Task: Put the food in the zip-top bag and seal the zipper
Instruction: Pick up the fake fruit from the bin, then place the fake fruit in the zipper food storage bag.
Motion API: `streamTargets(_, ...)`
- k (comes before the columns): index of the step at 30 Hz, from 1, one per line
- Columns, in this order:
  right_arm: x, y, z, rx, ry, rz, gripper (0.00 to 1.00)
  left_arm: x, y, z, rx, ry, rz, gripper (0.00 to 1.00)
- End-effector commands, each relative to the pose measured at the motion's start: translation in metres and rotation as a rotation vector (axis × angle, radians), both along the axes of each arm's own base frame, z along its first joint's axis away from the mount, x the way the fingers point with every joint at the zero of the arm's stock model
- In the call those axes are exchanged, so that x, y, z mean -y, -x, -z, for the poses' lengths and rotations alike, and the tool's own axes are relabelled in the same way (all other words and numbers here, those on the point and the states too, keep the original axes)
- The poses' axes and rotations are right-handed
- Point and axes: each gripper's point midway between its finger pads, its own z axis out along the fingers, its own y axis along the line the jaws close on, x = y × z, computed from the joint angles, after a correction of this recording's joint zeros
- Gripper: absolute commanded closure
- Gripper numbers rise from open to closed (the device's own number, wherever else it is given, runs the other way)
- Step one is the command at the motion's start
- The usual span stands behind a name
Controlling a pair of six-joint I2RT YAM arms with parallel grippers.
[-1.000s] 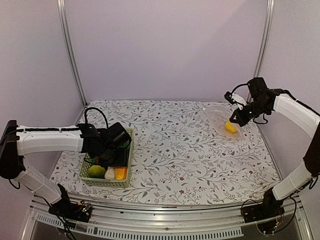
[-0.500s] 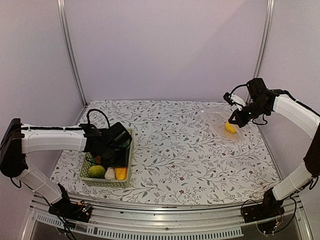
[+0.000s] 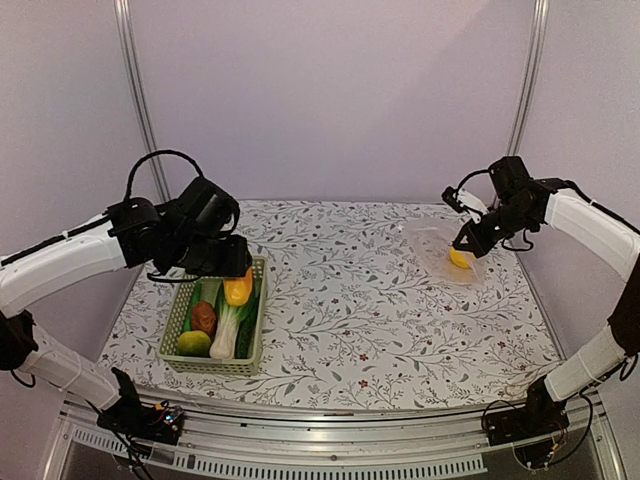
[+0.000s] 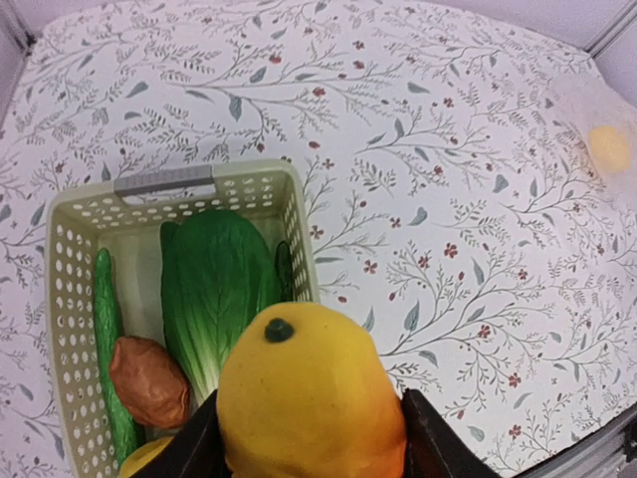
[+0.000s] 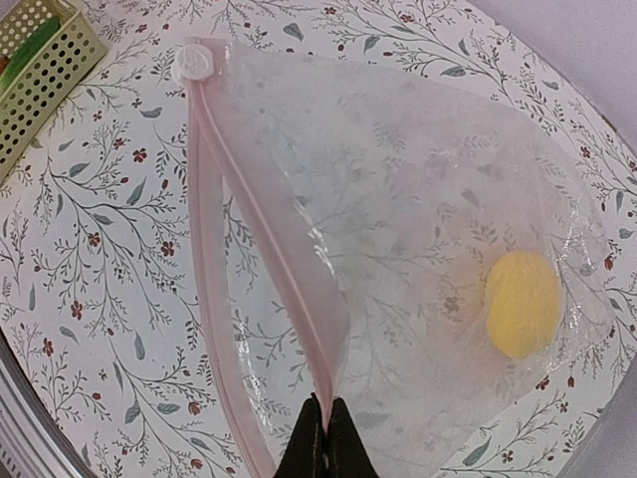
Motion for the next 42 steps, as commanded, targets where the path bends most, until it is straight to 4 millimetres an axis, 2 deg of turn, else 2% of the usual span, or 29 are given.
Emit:
streamTargets(1,-0.020,0.018,-0.010,-0.020,-0.015,-0.061,1.00,0.035,-0.019,-0.062,0.288,0.110,0.126,0.63)
streamTargets(5,-0.035,0.035,-0.027,-0.048,-0.047,-0.135,1.00,0.082,0.001,-0.130,0.573,0.260,0.324,0.65)
streamTargets(9,-0.050,0.049,-0.050,-0.072,-0.106,-0.196,1.00,0.124,0.023,-0.179,0.734,0.395,0.486,0.66)
streamTargets(11,-0.058,0.055,-0.063,-0.077,-0.136,-0.229,1.00,0.151,0.033,-0.190,0.782,0.455,0.562,0.67)
streamTargets(14,-0.066,0.061,-0.073,-0.094,-0.160,-0.257,1.00,0.188,0.046,-0.205,0.854,0.531,0.663,0.66)
streamTargets(18,-0.074,0.069,-0.077,-0.130,-0.203,-0.291,0.99,0.237,0.048,-0.211,0.902,0.591,0.748,0.66)
streamTargets(21,-0.079,0.075,-0.082,-0.146,-0.241,-0.315,0.99,0.271,0.040,-0.202,0.892,0.596,0.776,0.66)
streamTargets(25,-0.082,0.078,-0.087,-0.155,-0.267,-0.327,0.99,0.296,0.019,-0.189,0.909,0.577,0.721,0.65)
streamTargets(28,-0.084,0.079,-0.091,-0.161,-0.284,-0.329,0.99,0.309,0.002,-0.171,0.912,0.522,0.684,0.65)
streamTargets(30,-0.086,0.078,-0.094,-0.162,-0.295,-0.327,0.99,0.317,-0.005,-0.158,0.912,0.495,0.680,0.62)
streamTargets(32,-0.087,0.075,-0.097,-0.159,-0.300,-0.323,0.99,0.320,-0.013,-0.145,0.908,0.462,0.660,0.54)
streamTargets(35,-0.085,0.066,-0.096,-0.151,-0.282,-0.288,1.00,0.320,-0.018,-0.140,0.904,0.438,0.632,0.34)
streamTargets(37,-0.085,0.061,-0.098,-0.144,-0.281,-0.280,1.00,0.317,-0.024,-0.138,0.906,0.417,0.601,0.20)
streamTargets(38,-0.085,0.059,-0.099,-0.143,-0.285,-0.278,1.00,0.316,-0.026,-0.139,0.907,0.407,0.591,0.16)
streamTargets(42,-0.084,0.050,-0.098,-0.148,-0.289,-0.263,1.00,0.309,-0.021,-0.159,0.933,0.423,0.589,0.11)
